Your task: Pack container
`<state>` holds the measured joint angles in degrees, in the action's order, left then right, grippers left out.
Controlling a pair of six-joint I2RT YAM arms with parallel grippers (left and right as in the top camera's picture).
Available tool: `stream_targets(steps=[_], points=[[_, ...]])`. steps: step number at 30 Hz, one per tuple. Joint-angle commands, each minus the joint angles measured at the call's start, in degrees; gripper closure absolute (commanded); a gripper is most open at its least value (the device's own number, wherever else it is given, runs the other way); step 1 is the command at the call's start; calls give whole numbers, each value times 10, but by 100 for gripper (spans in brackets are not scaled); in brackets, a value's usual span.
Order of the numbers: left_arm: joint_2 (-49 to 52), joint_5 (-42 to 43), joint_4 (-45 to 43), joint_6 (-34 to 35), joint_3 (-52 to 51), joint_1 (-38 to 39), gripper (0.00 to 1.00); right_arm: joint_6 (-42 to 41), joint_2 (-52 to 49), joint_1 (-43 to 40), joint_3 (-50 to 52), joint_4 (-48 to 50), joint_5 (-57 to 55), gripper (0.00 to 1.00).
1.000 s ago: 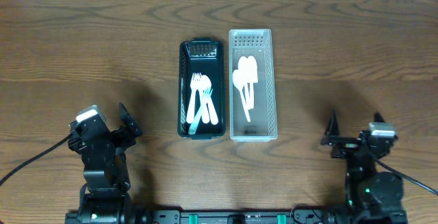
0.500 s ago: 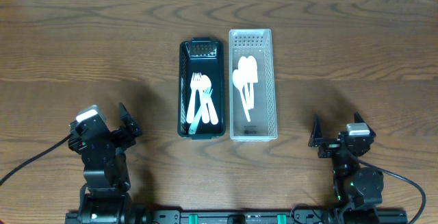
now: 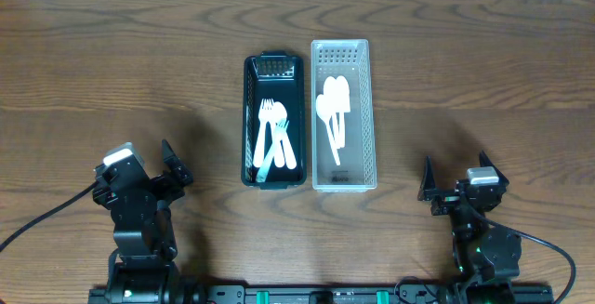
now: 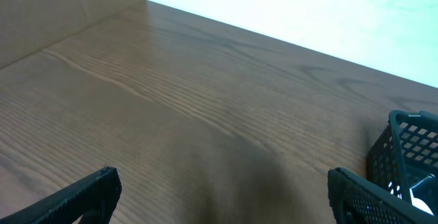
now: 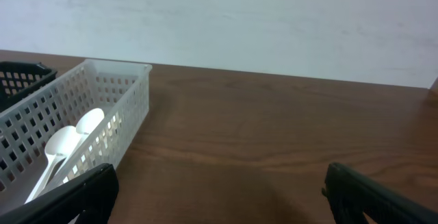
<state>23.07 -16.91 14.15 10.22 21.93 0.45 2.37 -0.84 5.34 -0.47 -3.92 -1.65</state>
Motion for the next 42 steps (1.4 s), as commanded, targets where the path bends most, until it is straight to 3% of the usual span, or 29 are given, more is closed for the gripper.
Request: stream_targets(steps=[1, 14, 19, 23, 26, 29, 36, 42], points=[[-3, -6, -1, -10, 5, 2, 2, 9, 5, -5, 2, -3, 6, 1], [-8, -6, 0, -10, 5, 2, 2, 9, 5, -5, 2, -3, 6, 1], [-43, -4, 42, -9, 5, 3, 2, 9, 5, -5, 2, -3, 6, 1], [-125, 101, 137, -3, 2, 23, 2, 9, 5, -5, 2, -3, 6, 1], [-184, 152, 171, -47, -20, 39, 2, 9, 5, -5, 2, -3, 6, 1], [-221, 189, 139, -105, -62, 45, 2, 9, 5, -5, 2, -3, 6, 1], [-229, 242, -13, -157, -165, 45, 2, 9, 5, -5, 2, -3, 6, 1], [-230, 253, -36, -222, -187, 45, 2, 9, 5, -5, 2, -3, 6, 1]])
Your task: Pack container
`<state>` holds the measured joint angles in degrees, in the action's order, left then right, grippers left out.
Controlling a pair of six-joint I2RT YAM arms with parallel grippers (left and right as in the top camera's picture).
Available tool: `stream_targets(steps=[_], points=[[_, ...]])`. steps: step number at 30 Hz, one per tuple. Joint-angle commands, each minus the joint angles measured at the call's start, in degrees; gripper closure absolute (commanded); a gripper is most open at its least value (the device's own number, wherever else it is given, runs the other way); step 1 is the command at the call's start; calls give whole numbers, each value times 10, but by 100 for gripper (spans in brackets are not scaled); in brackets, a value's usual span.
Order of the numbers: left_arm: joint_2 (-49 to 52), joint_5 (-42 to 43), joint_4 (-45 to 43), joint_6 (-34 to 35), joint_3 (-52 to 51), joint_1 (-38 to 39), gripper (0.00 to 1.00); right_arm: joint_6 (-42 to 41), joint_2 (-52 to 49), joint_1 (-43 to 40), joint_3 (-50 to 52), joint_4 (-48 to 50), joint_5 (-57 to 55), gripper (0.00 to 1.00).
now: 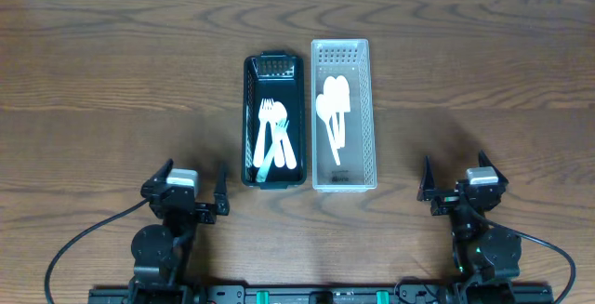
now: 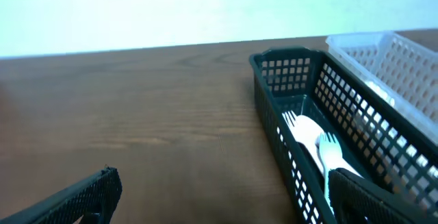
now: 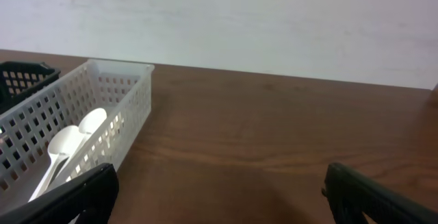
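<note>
A black basket point(image 1: 274, 121) in the middle of the table holds white plastic forks point(image 1: 271, 137); the left wrist view also shows this black basket point(image 2: 311, 125) and its forks point(image 2: 318, 142). Touching its right side, a white basket point(image 1: 342, 114) holds white spoons point(image 1: 332, 107), and the right wrist view shows that white basket point(image 3: 75, 131). My left gripper point(image 1: 193, 187) stands open near the front edge, just left of the black basket. My right gripper point(image 1: 459, 178) stands open at the front right, with nothing between its fingers.
The wooden table point(image 1: 112, 81) stretches out on both sides of the two baskets. A pale wall point(image 3: 239, 18) rises behind the far edge. Cables point(image 1: 65, 248) trail from both arm bases at the front edge.
My left gripper has moved right and toward the front edge and turned, and now faces the black basket. The right gripper and both baskets have not moved.
</note>
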<state>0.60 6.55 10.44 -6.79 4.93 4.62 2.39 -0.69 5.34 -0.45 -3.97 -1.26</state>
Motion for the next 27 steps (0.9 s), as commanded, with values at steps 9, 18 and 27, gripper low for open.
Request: stream_targets(steps=[9, 18, 27], points=[[-5, 20, 1, 4, -17, 3, 2, 9, 4, -5, 1, -2, 2, 1], [-3, 20, 1, 4, -17, 3, 2, 9, 4, -5, 1, -2, 2, 1], [-3, 20, 1, 4, -17, 3, 2, 9, 4, -5, 1, -2, 2, 1]])
